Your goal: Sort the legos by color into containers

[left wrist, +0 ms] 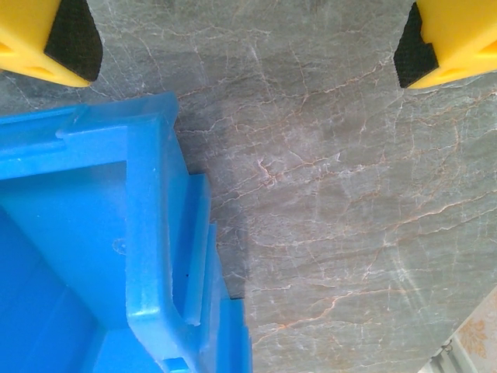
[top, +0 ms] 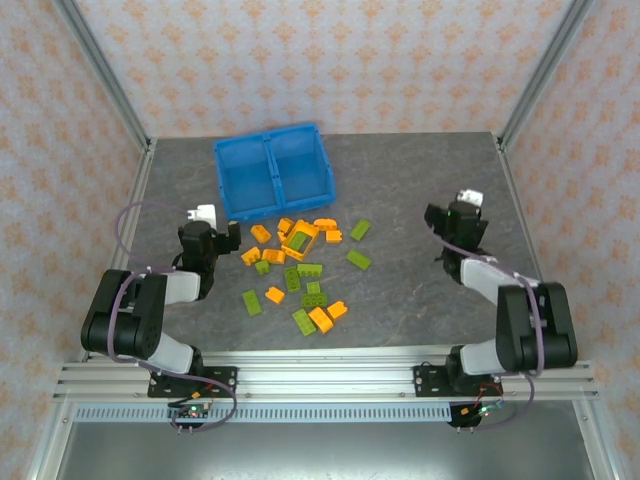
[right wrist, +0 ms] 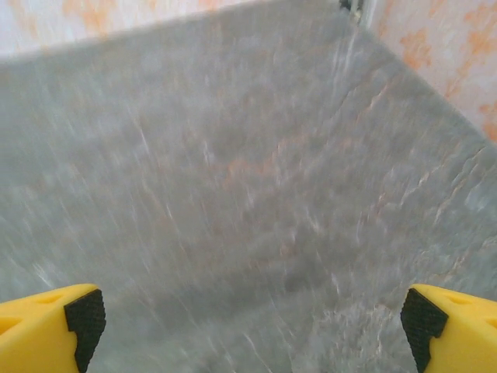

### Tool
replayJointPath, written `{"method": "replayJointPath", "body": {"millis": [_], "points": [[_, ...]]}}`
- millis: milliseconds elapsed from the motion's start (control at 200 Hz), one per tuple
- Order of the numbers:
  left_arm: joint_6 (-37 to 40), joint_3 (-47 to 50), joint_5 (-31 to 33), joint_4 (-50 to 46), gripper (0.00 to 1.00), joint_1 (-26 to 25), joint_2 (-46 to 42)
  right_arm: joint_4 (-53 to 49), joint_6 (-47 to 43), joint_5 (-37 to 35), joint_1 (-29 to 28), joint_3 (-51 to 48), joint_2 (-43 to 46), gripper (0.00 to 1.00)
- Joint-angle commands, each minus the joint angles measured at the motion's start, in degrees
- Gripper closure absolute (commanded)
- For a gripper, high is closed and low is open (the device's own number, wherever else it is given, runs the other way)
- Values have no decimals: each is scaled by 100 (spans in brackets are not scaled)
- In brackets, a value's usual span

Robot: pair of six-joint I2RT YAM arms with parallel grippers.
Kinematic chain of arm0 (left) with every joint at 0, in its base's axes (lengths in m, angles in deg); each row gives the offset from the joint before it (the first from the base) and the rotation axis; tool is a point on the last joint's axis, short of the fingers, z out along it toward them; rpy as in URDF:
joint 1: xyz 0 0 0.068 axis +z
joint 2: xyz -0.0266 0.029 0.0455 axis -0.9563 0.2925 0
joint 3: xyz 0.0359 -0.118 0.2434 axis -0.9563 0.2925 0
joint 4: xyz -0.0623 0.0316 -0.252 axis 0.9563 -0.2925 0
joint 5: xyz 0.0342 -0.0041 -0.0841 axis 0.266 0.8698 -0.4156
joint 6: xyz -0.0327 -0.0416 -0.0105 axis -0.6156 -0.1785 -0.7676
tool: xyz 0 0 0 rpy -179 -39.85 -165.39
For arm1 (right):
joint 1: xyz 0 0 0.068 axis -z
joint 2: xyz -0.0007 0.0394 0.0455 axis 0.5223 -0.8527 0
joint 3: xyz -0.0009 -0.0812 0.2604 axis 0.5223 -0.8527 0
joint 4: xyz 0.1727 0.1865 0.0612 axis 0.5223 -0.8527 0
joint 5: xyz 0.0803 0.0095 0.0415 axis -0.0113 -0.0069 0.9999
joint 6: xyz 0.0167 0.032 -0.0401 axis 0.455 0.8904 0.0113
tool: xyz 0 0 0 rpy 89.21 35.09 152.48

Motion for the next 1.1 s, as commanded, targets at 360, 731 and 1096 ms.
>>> {"method": "replayJointPath", "body": {"millis": [360,731,1096], "points": [[-561,-1107,67,-3783,0,-437,-3314,-5541,1374,2330,-1098,3367,-374,1],[1328,-3209,-2577,-7527,0,-833,-3353,-6238,319,2483,-2432,4250,-2023,1],[2456,-2712,-3336,-7126,0,-862,-3332,-5938,112,2050,-2838,3604,-2515,4]]}}
